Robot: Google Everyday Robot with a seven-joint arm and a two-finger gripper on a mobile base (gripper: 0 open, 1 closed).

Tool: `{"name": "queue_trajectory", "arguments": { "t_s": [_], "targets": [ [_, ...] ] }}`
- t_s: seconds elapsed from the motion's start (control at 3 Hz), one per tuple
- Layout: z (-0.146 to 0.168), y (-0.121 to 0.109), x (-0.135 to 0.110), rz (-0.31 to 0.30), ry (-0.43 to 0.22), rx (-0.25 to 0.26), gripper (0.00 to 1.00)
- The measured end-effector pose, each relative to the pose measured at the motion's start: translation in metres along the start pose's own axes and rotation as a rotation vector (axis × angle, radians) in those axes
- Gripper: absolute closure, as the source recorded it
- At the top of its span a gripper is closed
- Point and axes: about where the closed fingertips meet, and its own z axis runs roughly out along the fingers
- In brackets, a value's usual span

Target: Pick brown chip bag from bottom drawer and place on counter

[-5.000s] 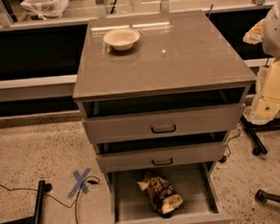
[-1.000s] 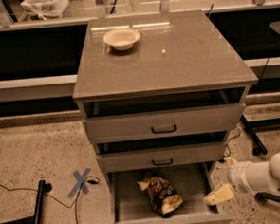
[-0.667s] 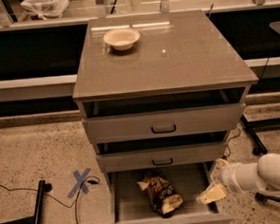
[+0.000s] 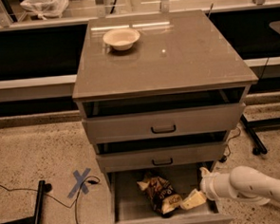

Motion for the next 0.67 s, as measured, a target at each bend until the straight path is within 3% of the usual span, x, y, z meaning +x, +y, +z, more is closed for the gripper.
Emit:
{"name": "queue_trajectory", "arguments": {
  "t_s": [0.67],
  "targets": [
    [0.102,0.005,0.03,0.0,0.051,-0.035,0.0]
  ]
}}
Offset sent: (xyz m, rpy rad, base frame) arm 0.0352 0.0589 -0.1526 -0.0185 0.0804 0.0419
